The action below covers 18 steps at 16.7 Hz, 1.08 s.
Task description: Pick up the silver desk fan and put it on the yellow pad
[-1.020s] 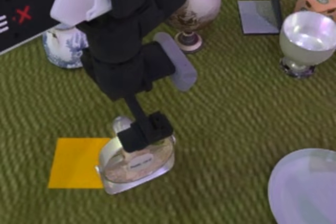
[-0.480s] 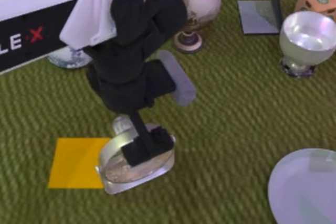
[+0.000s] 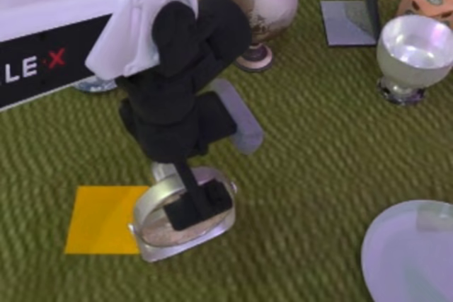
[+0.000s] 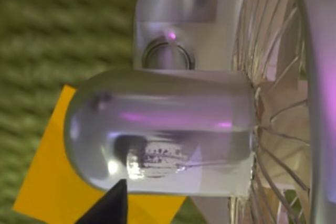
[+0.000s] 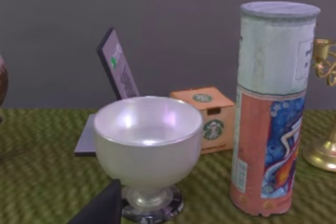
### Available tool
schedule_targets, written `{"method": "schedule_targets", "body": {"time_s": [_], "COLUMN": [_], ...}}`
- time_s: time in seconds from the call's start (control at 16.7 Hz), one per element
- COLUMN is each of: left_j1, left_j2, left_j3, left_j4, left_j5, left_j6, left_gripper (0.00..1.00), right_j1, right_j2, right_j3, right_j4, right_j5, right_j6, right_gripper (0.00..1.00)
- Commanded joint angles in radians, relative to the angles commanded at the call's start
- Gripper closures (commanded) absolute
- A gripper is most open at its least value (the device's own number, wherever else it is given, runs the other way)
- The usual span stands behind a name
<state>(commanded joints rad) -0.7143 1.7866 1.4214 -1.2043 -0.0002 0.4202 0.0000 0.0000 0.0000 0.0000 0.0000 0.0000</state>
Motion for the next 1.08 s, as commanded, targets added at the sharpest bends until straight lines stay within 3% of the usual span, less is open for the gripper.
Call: {"method": "schedule_targets", "body": {"time_s": [0.66, 1.08], "left_j1": [0.000, 0.000], "left_j2": [0.000, 0.000], "left_j3": [0.000, 0.000], "left_j4": [0.000, 0.000], "left_j5": [0.000, 0.000], "left_j6": [0.000, 0.000], "left_gripper": [0.98, 1.00], "right_j1": [0.000, 0.000], "right_j2": [0.000, 0.000], "right_j3": [0.000, 0.000], "right_j4": [0.000, 0.000], "right_j5": [0.000, 0.000], "right_j6": [0.000, 0.000], "right_gripper": [0.00, 0.00]}}
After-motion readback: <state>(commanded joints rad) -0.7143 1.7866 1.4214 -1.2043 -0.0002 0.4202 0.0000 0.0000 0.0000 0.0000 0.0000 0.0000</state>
